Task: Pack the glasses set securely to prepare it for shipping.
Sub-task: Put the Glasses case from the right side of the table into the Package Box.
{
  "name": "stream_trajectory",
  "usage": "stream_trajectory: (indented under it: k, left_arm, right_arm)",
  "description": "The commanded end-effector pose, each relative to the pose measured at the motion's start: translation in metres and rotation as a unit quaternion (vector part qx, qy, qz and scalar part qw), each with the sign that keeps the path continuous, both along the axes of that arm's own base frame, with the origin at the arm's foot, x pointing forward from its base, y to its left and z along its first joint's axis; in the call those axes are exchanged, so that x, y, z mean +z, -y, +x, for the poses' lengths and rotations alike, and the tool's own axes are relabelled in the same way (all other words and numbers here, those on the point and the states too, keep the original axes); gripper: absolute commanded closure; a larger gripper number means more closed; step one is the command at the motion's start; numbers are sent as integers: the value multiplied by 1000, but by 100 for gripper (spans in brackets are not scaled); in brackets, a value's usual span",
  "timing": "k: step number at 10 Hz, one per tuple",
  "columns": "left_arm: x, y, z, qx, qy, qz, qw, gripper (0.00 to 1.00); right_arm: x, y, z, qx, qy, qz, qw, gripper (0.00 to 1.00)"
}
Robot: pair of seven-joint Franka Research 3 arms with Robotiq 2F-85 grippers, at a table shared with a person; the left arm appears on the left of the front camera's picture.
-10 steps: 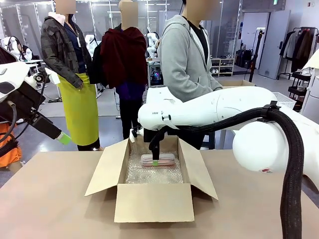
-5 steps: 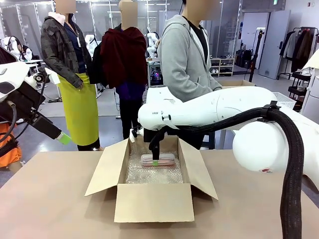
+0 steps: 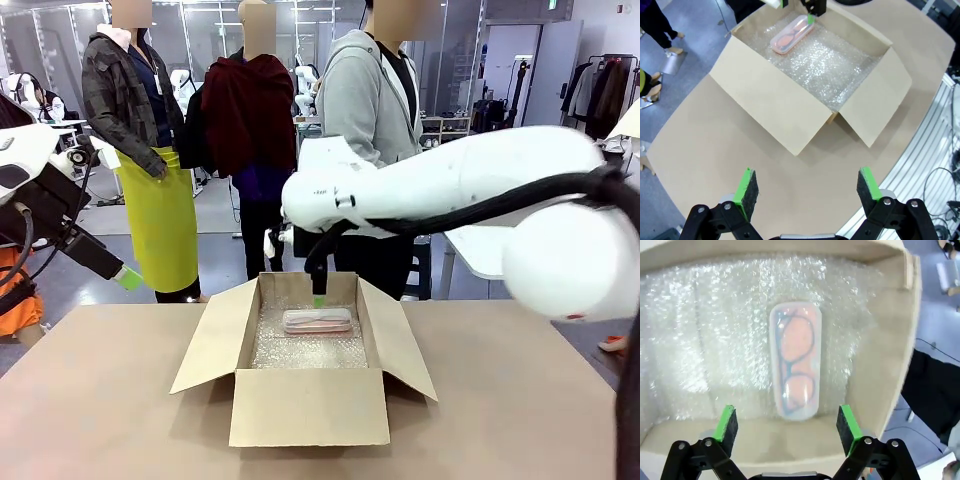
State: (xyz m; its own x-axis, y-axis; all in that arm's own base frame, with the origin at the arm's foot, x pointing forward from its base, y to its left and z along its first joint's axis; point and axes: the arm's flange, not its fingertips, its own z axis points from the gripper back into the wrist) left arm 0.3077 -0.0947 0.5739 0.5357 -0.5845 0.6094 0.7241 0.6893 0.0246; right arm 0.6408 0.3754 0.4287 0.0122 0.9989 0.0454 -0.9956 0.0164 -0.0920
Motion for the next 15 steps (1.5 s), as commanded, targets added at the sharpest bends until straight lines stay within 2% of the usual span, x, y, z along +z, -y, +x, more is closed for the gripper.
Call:
stream_trajectory:
  k: [1, 4, 6, 7, 8, 11, 13, 15]
  left_arm:
    - [0, -1, 1, -5, 9, -5, 1000, 0]
    - [0, -1, 1, -5, 9, -5, 1000, 0]
    - [0, -1, 1, -5, 9, -5, 1000, 0]
    - [0, -1, 1, -5, 9, -5, 1000, 0]
    - [0, -1, 1, -5, 9, -5, 1000, 0]
    - [0, -1, 1, -5, 9, -5, 1000, 0]
    - [0, -1, 1, -5, 9, -5, 1000, 0]
    - [0, -1, 1, -5, 9, -5, 1000, 0]
  right_arm:
    - [4, 26, -42, -30, 2, 13, 999, 0]
    - [57, 97, -100, -138, 32, 63, 988, 0]
    - [78, 158, -145, -238, 48, 108, 964, 0]
    - [82, 177, -164, -265, 37, 155, 951, 0]
    - [88, 195, -180, -306, 48, 154, 938, 0]
    - [100, 273, -229, -452, 112, 174, 868, 0]
    - [98, 305, -251, -520, 126, 181, 825, 0]
    - [101, 309, -262, -540, 140, 174, 811, 0]
